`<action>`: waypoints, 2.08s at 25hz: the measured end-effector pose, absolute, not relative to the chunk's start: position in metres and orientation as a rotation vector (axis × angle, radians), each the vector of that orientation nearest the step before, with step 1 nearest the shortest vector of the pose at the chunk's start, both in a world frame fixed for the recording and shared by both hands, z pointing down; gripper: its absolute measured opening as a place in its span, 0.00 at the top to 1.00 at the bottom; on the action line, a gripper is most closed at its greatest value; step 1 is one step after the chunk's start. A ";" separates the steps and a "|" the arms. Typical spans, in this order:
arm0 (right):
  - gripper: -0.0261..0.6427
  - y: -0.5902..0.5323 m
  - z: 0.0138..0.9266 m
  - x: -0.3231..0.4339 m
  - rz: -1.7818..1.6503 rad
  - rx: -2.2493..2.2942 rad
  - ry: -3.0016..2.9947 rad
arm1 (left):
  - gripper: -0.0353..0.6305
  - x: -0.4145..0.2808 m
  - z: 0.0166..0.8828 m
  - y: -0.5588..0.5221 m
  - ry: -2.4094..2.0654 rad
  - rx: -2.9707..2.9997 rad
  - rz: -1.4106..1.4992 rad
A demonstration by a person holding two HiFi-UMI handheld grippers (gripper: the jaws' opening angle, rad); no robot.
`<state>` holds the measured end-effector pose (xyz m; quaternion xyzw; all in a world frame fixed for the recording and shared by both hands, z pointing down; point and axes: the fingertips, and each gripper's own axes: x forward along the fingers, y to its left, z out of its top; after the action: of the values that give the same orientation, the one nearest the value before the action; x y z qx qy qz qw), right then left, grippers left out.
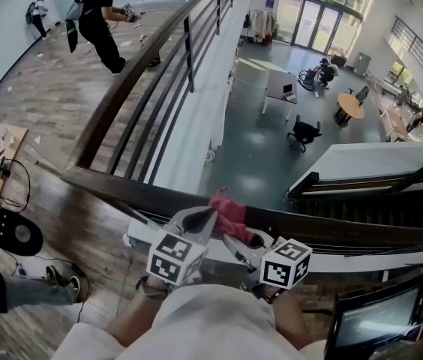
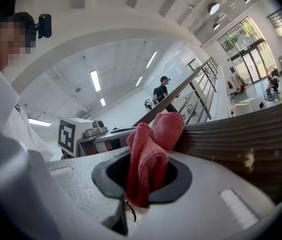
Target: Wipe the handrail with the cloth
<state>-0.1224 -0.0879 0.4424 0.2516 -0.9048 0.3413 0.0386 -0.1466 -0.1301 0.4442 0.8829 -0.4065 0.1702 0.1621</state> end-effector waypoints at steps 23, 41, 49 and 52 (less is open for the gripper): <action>0.87 -0.080 0.444 -0.097 1.061 0.753 -2.789 | 0.94 -0.122 0.444 -0.123 -1.178 2.529 0.498; 0.87 -0.079 0.447 -0.074 1.071 0.807 -2.792 | 0.94 -0.100 0.450 -0.120 -1.173 2.563 0.511; 0.87 -0.078 0.446 -0.068 1.080 0.824 -2.793 | 0.94 -0.092 0.447 -0.119 -1.153 2.576 0.515; 0.87 -0.077 0.447 -0.062 1.080 0.835 -2.792 | 0.94 -0.086 0.447 -0.119 -1.142 2.583 0.518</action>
<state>-0.0622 -0.0771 0.4467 0.2687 -0.8982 0.3474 0.0166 -0.0857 -0.1187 0.4472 0.8914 -0.3941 0.1787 0.1347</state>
